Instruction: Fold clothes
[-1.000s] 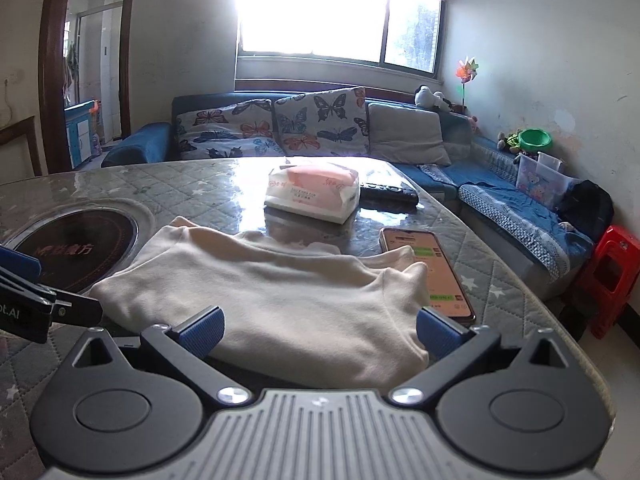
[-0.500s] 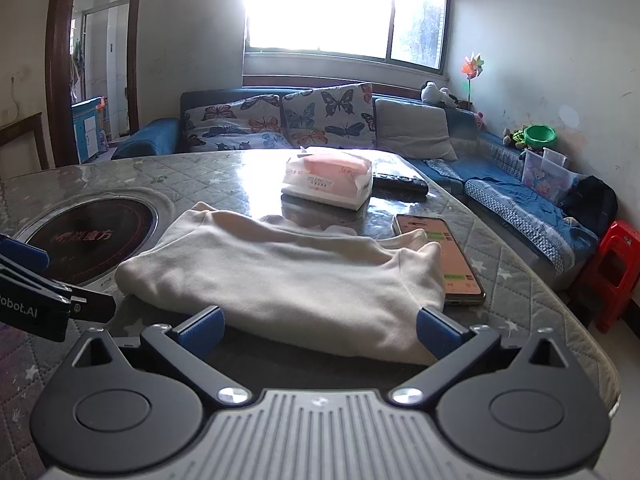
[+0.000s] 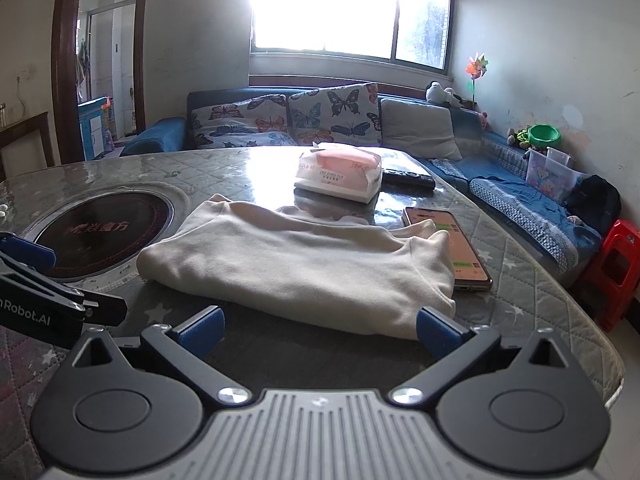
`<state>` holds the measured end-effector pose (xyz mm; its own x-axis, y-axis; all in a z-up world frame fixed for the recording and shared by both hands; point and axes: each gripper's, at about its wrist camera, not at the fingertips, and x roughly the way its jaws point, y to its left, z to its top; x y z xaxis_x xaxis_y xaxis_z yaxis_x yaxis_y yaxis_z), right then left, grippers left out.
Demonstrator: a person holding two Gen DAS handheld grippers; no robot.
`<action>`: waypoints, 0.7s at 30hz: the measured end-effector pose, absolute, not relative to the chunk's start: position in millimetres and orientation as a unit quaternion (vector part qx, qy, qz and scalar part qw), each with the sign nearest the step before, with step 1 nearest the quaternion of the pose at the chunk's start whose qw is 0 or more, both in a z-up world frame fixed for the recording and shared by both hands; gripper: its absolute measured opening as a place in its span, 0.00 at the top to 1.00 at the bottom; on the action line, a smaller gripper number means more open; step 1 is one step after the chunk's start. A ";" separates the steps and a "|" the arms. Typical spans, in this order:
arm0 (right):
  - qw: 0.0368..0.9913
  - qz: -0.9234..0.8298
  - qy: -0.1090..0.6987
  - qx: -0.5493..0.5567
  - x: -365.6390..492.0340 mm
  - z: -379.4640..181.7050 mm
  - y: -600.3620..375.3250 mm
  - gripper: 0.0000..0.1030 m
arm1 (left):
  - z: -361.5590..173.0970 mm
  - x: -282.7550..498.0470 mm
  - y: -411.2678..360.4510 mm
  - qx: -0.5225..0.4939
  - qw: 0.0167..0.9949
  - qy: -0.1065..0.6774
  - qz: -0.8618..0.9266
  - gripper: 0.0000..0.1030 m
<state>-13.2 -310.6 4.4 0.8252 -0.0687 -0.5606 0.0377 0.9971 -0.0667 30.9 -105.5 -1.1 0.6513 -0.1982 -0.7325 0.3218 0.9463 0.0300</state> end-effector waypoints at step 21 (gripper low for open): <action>0.957 -0.025 0.287 -0.028 -29.9 5.4 -305.3 0.00 | -2.8 13.7 -106.8 0.088 0.907 0.387 -0.141 0.00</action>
